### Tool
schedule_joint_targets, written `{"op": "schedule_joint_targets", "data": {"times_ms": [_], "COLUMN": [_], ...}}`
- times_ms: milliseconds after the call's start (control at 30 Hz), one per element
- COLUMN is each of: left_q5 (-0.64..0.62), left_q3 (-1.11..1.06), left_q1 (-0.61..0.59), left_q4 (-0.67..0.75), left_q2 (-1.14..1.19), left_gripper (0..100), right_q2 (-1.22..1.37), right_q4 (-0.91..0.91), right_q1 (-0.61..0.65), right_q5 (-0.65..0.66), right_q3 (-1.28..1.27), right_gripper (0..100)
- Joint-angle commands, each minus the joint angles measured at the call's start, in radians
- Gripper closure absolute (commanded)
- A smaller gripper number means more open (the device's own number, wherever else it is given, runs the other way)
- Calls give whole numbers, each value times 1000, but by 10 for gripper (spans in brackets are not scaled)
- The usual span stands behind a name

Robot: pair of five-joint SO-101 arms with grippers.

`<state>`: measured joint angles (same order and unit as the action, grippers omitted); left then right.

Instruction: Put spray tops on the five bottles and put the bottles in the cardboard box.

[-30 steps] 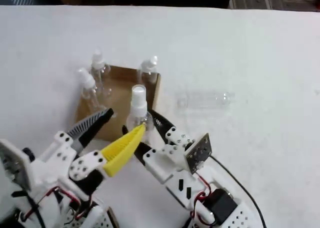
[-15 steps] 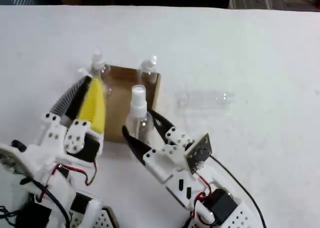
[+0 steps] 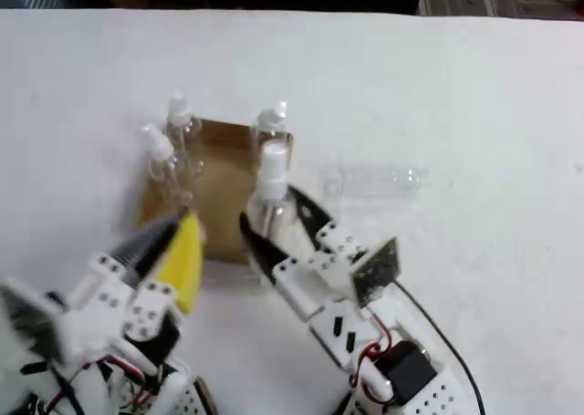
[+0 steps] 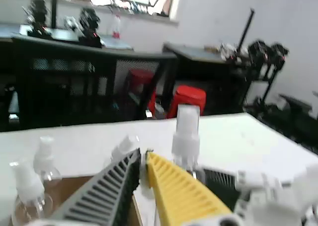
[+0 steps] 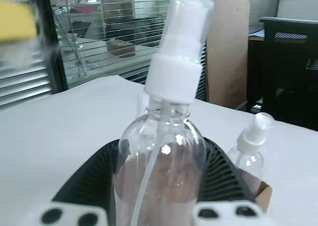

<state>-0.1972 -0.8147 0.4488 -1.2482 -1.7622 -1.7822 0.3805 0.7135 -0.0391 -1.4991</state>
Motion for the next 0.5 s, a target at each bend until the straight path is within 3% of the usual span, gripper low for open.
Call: {"op": "schedule_joint_targets", "data": {"times_ms": [0,267,467], "left_q5": [29,29,29], "left_q3": [48,0,-209], "left_q1": [170,363,369], "left_q4": [-118,-172,-9], "left_q2": [-2,-2,-25], "left_gripper": [980,980,980], "right_q2": [45,440,539], "right_q4": [-96,-255,-245], "right_q1": [-56,-130,-122], "right_q5": [2,-6,-68], "right_q3": [12,210,342], "right_gripper": [983,983,983]}}
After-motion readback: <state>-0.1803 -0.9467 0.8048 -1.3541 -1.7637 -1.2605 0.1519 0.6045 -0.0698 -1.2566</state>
